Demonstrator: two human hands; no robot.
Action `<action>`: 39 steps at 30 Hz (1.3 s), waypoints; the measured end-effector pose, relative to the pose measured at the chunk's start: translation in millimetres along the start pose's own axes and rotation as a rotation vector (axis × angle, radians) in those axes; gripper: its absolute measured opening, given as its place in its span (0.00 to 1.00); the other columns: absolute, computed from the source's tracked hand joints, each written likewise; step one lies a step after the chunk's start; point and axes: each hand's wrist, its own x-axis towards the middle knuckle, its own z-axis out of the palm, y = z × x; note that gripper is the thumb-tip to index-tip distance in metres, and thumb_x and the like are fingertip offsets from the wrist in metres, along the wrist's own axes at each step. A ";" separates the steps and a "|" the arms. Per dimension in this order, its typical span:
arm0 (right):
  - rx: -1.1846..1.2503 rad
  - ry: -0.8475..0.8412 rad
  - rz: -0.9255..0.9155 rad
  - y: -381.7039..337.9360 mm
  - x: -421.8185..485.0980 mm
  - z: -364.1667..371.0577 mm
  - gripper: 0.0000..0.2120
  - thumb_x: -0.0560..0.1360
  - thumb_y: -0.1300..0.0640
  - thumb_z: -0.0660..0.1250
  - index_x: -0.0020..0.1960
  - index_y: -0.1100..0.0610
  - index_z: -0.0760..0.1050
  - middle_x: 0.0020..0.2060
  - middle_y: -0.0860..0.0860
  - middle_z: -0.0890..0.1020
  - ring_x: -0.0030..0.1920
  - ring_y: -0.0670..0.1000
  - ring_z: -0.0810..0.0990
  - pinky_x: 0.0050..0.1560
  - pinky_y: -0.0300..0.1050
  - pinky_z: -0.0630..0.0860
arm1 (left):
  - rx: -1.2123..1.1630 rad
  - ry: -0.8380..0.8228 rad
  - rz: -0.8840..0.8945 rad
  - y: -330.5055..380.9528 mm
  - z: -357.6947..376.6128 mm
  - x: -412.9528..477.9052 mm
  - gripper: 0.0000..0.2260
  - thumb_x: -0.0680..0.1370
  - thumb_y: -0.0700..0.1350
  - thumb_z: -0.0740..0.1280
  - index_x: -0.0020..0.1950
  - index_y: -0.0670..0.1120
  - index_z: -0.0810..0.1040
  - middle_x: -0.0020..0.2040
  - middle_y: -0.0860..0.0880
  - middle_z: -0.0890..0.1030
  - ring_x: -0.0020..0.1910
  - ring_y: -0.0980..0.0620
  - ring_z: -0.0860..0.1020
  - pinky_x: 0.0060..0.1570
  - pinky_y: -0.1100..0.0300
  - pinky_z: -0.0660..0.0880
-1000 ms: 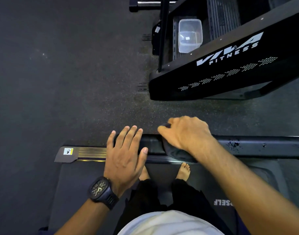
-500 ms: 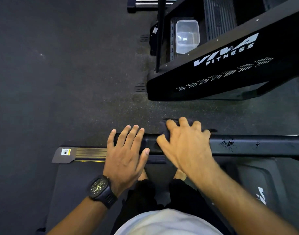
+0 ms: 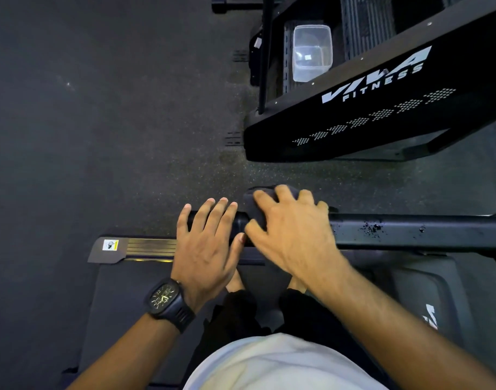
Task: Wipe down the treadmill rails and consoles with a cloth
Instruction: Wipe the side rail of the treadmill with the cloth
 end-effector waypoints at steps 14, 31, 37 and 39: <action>-0.004 -0.046 -0.049 9.4 9.6 -2.5 0.28 0.79 0.35 0.51 0.76 0.45 0.63 0.68 0.52 0.72 0.63 0.62 0.73 0.59 0.60 0.72 | -0.005 0.028 0.018 9.3 1.7 3.3 0.24 0.81 0.53 0.55 0.72 0.43 0.73 0.70 0.45 0.75 0.70 0.43 0.72 0.70 0.36 0.62; 0.063 -0.275 0.145 44.7 36.7 -12.2 0.27 0.80 0.36 0.50 0.71 0.47 0.72 0.65 0.55 0.78 0.64 0.64 0.75 0.58 0.56 0.74 | -0.025 0.001 0.005 18.7 1.0 3.6 0.24 0.82 0.55 0.53 0.72 0.44 0.73 0.70 0.45 0.75 0.70 0.44 0.72 0.70 0.37 0.62; -0.059 0.046 0.098 27.5 -11.7 2.3 0.26 0.80 0.37 0.50 0.71 0.50 0.69 0.64 0.54 0.74 0.61 0.62 0.74 0.59 0.62 0.72 | -0.034 0.011 -0.006 21.5 0.5 3.1 0.24 0.82 0.55 0.53 0.72 0.43 0.73 0.70 0.45 0.75 0.70 0.43 0.72 0.70 0.36 0.62; -0.032 0.046 -0.002 24.5 -4.6 3.7 0.27 0.80 0.36 0.51 0.73 0.46 0.67 0.67 0.53 0.73 0.62 0.62 0.73 0.60 0.61 0.72 | -0.026 0.006 0.000 21.6 1.2 3.2 0.24 0.82 0.55 0.53 0.72 0.44 0.73 0.70 0.45 0.75 0.70 0.43 0.71 0.71 0.36 0.61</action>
